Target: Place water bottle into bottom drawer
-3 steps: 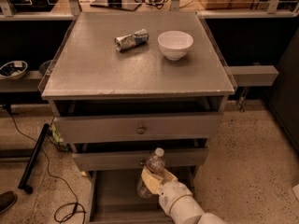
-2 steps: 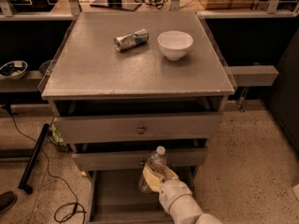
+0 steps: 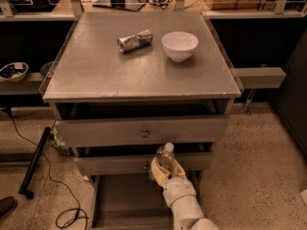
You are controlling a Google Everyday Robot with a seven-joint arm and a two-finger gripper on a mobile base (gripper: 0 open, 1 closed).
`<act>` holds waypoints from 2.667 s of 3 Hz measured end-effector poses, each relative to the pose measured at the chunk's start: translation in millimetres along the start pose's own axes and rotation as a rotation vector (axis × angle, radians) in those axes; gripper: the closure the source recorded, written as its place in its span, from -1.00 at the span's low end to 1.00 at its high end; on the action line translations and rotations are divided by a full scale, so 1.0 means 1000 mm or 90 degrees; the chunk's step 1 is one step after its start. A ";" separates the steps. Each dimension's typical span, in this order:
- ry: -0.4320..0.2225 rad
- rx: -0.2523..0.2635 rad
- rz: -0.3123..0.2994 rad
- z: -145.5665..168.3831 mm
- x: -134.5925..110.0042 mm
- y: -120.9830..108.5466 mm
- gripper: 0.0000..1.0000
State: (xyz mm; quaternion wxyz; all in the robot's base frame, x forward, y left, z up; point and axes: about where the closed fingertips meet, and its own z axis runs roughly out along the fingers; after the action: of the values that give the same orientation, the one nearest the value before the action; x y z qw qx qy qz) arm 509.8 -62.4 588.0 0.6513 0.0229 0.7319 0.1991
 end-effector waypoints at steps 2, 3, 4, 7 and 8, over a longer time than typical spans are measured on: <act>0.003 0.022 0.006 0.000 0.016 -0.003 1.00; 0.009 0.054 0.029 -0.004 0.062 -0.001 1.00; 0.015 0.066 0.030 -0.009 0.074 -0.001 1.00; 0.037 0.106 0.037 -0.021 0.129 0.000 1.00; 0.008 0.168 0.073 0.002 0.155 -0.008 1.00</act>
Offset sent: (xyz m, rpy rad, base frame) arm -0.0059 0.0047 -0.0444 0.0079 0.0461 -0.0921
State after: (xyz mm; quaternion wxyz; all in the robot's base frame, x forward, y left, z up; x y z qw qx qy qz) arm 489.9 -23.9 438.9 0.6259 0.1488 0.7531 0.1380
